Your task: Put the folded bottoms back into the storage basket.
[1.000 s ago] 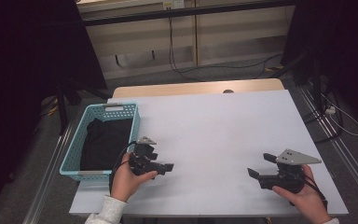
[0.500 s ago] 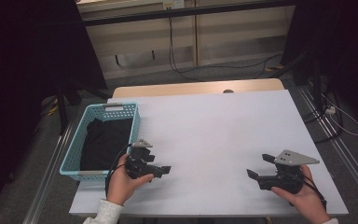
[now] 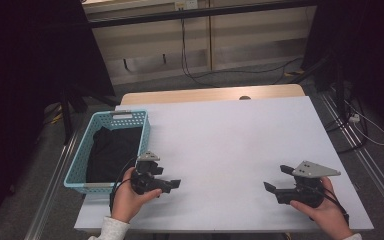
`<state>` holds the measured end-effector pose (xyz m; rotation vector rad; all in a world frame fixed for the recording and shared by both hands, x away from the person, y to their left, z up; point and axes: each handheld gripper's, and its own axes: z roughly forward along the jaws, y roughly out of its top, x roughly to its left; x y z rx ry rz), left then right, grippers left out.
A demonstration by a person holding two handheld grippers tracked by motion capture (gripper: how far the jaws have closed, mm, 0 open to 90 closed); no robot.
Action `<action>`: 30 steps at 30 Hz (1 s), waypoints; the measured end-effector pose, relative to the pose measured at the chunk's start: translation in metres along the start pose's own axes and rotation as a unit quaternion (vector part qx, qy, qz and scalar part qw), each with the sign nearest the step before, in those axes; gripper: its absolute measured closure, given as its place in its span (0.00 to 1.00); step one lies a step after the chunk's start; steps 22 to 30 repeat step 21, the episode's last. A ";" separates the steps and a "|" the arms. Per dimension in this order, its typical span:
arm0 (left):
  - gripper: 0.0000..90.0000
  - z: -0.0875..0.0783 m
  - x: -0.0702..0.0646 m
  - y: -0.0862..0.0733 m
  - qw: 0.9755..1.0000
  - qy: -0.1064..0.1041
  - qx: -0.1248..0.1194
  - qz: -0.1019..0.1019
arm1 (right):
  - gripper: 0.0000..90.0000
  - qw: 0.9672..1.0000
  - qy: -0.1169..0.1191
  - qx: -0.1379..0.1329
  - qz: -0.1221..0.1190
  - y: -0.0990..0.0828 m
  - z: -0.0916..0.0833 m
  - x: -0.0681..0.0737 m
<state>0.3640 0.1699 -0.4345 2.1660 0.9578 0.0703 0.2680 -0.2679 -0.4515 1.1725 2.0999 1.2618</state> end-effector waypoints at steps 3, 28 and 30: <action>0.13 0.000 -0.001 -0.002 1.000 -0.004 0.001 0.004 | 0.19 1.000 0.001 -0.001 -0.001 0.000 0.000 0.000; 0.12 0.001 -0.001 -0.002 1.000 -0.003 -0.002 0.011 | 0.18 1.000 0.002 0.002 -0.007 -0.001 0.002 0.000; 0.12 0.001 -0.001 -0.002 1.000 -0.003 -0.002 0.011 | 0.18 1.000 0.002 0.002 -0.007 -0.001 0.002 0.000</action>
